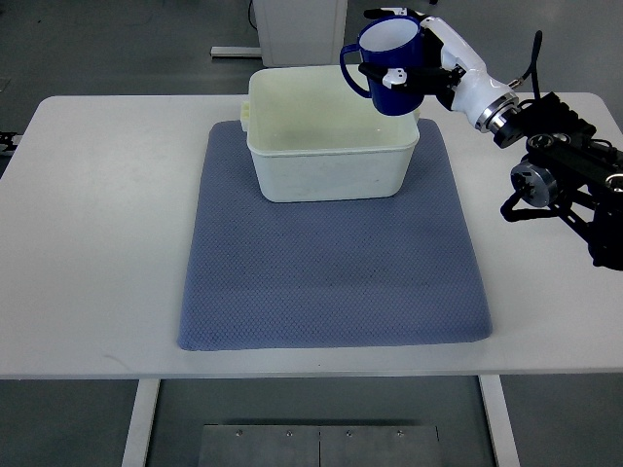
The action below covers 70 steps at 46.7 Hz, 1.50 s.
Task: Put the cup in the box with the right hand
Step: 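Lower the mug into the cream box and open the right hand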
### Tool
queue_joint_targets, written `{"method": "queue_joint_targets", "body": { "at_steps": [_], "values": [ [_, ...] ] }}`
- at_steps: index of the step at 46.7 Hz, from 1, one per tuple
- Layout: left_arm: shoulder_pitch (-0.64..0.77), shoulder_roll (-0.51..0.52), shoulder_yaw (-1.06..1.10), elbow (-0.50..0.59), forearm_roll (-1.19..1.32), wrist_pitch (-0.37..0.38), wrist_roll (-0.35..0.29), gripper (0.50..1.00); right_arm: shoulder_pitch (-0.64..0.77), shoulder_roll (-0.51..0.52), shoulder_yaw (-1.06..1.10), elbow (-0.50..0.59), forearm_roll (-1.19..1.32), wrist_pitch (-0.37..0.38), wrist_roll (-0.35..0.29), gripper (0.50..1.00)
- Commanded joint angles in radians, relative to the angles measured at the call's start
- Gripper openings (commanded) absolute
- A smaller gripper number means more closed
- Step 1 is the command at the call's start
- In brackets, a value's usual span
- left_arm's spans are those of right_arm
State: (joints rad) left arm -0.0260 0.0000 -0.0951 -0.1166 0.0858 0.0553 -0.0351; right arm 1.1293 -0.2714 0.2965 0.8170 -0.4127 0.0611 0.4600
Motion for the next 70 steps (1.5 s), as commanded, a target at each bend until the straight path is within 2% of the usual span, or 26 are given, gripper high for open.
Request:
{"method": "queue_joint_targets", "body": {
  "at_steps": [1,25,33,44,50,60,61,65,67,70],
  "values": [
    [0.0,0.0,0.0,0.0,0.0,0.0,0.0,1.0,0.012,0.032,0.0,-0.035,0.0,-0.001,-0.015,0.5],
    [0.0,0.0,0.0,0.0,0.0,0.0,0.0,1.0,0.035,0.192,0.0,-0.186,0.0,-0.029,-0.101,0.5],
    [0.0,0.0,0.0,0.0,0.0,0.0,0.0,1.0,0.033,0.253,0.0,-0.266,0.002,-0.043,-0.106,0.5],
    [0.0,0.0,0.0,0.0,0.0,0.0,0.0,1.0,0.026,0.262,0.0,-0.275,0.005,-0.055,-0.109,0.5],
    [0.0,0.0,0.0,0.0,0.0,0.0,0.0,1.0,0.02,0.271,0.0,-0.275,0.008,-0.084,-0.149,0.5],
    [0.0,0.0,0.0,0.0,0.0,0.0,0.0,1.0,0.003,0.271,0.0,-0.275,0.009,-0.103,-0.161,0.5],
    [0.0,0.0,0.0,0.0,0.0,0.0,0.0,1.0,0.003,0.271,0.0,-0.275,0.009,-0.104,-0.161,0.51],
    [0.0,0.0,0.0,0.0,0.0,0.0,0.0,1.0,-0.009,0.271,0.0,-0.275,0.009,-0.103,-0.159,0.631],
    [0.0,0.0,0.0,0.0,0.0,0.0,0.0,1.0,-0.014,0.271,0.001,-0.275,0.011,-0.104,-0.159,0.7],
    [0.0,0.0,0.0,0.0,0.0,0.0,0.0,1.0,-0.016,0.271,0.001,-0.275,0.011,-0.103,-0.159,0.844]
  ]
}}
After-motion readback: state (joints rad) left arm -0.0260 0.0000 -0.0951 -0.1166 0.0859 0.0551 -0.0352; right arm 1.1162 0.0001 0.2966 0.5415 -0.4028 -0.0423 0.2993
